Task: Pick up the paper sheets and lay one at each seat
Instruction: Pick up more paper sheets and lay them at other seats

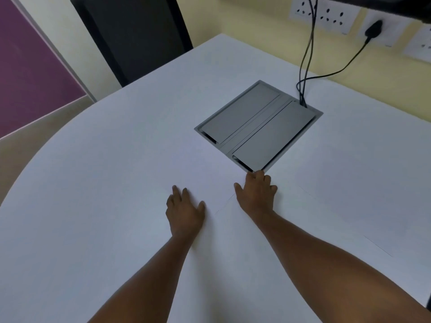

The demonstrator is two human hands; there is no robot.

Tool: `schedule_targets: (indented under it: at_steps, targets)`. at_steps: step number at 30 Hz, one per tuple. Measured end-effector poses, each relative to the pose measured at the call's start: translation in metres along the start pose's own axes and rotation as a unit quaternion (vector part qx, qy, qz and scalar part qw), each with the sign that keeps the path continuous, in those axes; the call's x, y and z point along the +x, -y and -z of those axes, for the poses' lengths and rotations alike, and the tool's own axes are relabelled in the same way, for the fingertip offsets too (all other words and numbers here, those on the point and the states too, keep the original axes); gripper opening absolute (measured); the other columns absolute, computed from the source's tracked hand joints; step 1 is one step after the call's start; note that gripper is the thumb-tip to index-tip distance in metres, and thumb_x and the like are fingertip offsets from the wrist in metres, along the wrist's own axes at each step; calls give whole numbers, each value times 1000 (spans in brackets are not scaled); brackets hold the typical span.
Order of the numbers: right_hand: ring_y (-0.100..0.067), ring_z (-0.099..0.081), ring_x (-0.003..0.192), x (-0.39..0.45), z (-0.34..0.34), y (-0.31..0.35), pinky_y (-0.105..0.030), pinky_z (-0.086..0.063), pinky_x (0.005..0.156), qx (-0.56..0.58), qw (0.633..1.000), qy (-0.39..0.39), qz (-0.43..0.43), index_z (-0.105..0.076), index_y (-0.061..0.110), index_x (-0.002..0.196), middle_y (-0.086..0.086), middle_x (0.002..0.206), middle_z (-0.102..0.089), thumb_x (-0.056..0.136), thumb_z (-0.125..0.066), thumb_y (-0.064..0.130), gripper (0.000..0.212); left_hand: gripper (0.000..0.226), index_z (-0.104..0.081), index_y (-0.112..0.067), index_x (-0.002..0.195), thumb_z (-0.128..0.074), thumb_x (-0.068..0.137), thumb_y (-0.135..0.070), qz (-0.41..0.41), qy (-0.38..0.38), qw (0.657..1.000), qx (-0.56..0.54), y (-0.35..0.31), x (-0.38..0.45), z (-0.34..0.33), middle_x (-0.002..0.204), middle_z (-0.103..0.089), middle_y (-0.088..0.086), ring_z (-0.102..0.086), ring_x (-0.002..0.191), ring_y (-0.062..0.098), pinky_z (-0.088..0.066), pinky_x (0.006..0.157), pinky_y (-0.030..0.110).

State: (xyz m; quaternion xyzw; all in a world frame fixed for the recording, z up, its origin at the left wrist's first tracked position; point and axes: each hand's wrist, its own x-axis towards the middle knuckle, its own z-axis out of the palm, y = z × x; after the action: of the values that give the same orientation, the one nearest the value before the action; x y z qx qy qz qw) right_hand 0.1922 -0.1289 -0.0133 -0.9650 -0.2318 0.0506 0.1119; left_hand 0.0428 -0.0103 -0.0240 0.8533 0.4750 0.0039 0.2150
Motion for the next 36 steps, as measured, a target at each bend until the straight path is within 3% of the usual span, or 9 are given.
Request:
schedule_targets:
  at_steps: [4,10,15,19,23,25,27,30,36]
  targets:
    - [-29,-48,114,2,-8,1,-43,-42,86,-41,999,6,1,-52,9,133,-12,128,-52,92,-51,55,61,59,-45,-10,132,-56,87,-46,-11,-1,1000,12,2,2,-4,154,-32,9,-32,135,38,-41,102,49]
    - [-29,-44,119,0,-11,8,-43,-41,90,-58,998,12,37,-59,16,125,-10,132,-49,94,-48,52,49,57,-46,-11,130,-56,87,-47,-8,-1,1000,15,2,5,-2,152,-33,7,-33,133,36,-40,102,48]
    - [-27,-48,122,3,-8,18,-42,-47,96,189,981,14,31,-58,14,129,-8,131,-52,89,-63,46,51,60,-43,-12,135,-55,88,-47,-11,0,1000,16,2,3,-2,156,-30,7,-31,136,36,-38,104,47]
    - [-20,-62,109,12,6,32,-37,-54,94,494,857,66,-132,-43,16,143,0,119,-64,83,-70,52,75,61,-41,-12,139,-54,90,-47,-14,5,1000,14,3,1,-1,159,-26,7,-27,141,35,-35,107,47]
    - [-27,-65,111,29,9,31,-42,-53,99,495,846,112,-165,-63,11,125,-7,121,-69,85,-70,46,53,62,-38,-12,140,-52,91,-46,-24,28,999,21,6,0,3,161,-23,8,-24,143,36,-37,108,48]
    - [-32,-67,104,36,10,29,-36,-54,89,466,860,128,-160,-68,6,113,-12,113,-71,88,-67,34,38,65,-34,-12,143,-52,91,-46,-30,41,999,16,9,1,5,162,-19,8,-21,144,36,-36,109,49]
    - [-30,-66,93,39,14,29,-33,-52,78,427,885,122,-142,-69,7,105,-8,101,-69,90,-61,22,23,74,-23,-12,151,-52,91,-47,-32,45,998,-12,12,1,7,165,-8,8,-16,147,36,-33,112,49]
    - [-31,-67,105,36,19,35,-43,-57,92,406,899,111,-123,-67,8,122,-10,120,-70,93,-57,18,31,87,-2,-12,157,-50,94,-49,-39,13,993,-108,14,-7,8,165,15,6,-3,151,35,-17,119,46]
    - [-27,-67,106,13,26,58,-49,-58,92,538,819,98,-174,-67,18,119,-3,121,-68,94,-60,21,26,87,-1,-8,156,-48,96,-50,62,-86,956,-275,20,-20,26,164,15,12,-1,151,34,-12,121,47]
